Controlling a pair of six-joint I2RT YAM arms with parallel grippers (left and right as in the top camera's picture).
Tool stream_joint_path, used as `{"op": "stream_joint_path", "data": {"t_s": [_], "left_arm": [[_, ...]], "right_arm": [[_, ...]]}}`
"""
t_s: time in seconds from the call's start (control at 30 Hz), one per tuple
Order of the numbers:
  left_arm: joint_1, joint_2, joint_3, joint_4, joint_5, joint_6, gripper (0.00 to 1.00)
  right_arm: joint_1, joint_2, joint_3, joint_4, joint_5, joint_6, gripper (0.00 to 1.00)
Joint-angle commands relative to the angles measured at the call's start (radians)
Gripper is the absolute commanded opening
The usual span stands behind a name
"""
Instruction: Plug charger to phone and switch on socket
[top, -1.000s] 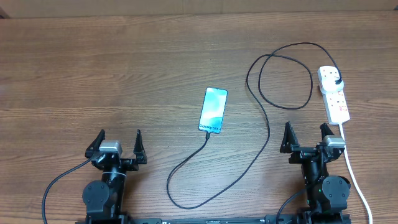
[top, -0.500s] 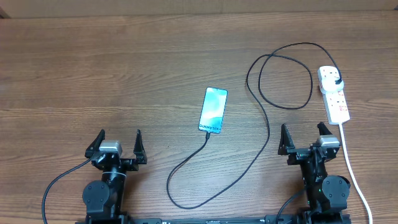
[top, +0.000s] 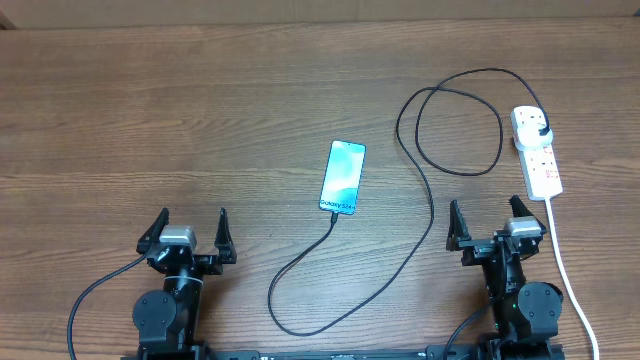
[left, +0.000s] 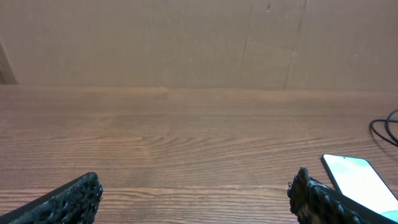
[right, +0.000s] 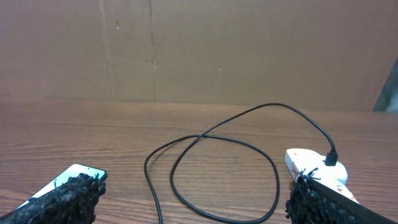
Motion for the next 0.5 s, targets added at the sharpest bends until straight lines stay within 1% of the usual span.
{"op": "stream_joint_path", "data": {"t_s": [0.0,0.47], "left_arm": [[0.012,-0.011,-0.004,-0.003,0.002,0.008,1.0],[0.012,-0.011,-0.004,-0.003,0.002,0.008,1.0]], "right_arm": [[0.005,-0.011,-0.011,0.005,0.001,0.004,1.0],[0.005,-0.011,-0.011,0.005,0.001,0.004,1.0]]}}
